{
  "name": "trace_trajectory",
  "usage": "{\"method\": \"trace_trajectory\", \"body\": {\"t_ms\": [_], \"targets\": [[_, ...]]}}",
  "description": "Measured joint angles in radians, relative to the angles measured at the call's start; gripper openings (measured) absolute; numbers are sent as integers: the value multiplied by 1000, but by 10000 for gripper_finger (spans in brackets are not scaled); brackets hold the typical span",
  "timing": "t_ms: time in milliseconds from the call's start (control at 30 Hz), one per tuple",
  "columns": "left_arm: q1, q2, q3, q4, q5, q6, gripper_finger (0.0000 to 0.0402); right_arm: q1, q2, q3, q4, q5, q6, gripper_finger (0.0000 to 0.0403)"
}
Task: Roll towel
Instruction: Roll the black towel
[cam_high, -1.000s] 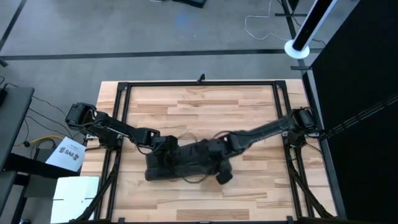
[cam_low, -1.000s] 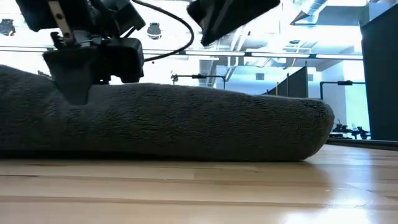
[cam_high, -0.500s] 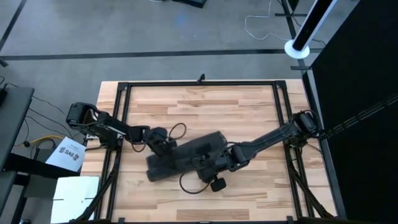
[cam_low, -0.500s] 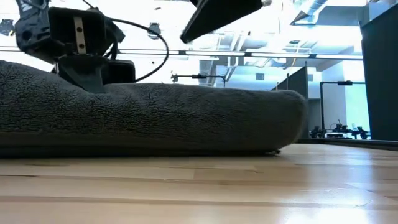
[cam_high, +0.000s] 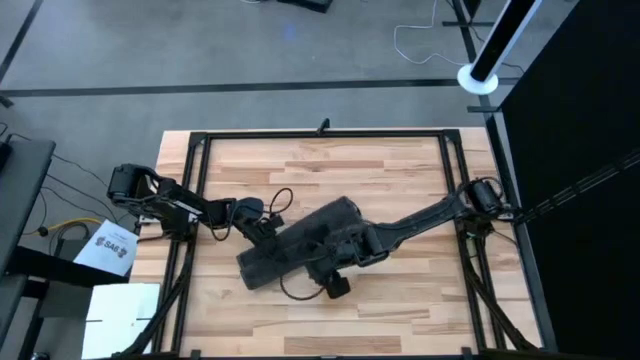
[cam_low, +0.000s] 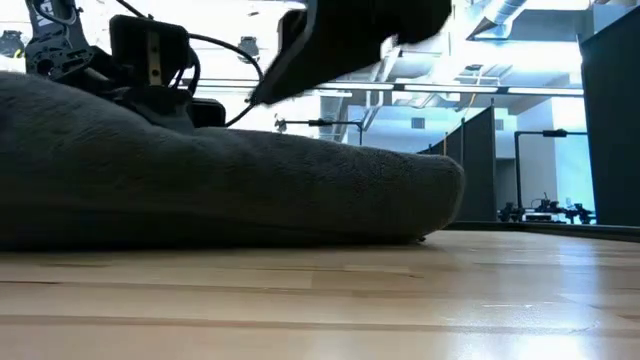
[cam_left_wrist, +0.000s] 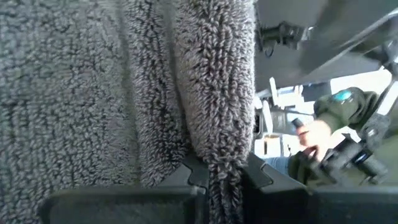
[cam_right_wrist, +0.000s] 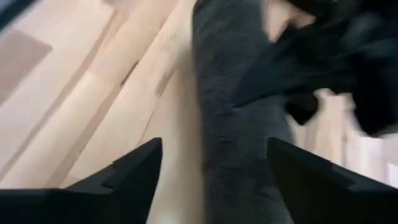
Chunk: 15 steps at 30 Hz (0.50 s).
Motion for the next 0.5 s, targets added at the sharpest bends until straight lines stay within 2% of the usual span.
{"method": "trace_trajectory", "body": {"t_ms": [67, 133, 200, 500], "targets": [[11, 0, -1, 13, 1, -6, 18, 13, 33, -2, 4, 74, -25, 298], [18, 0, -1, 19, 1, -8, 18, 31, 50, -2, 19, 193, -47, 300], [20, 0, -2, 21, 1, -9, 18, 44, 51, -2, 42, 247, -61, 301], [20, 0, -2, 80, 17, -35, 18, 19, 50, 0, 53, 275, -61, 301]]}}
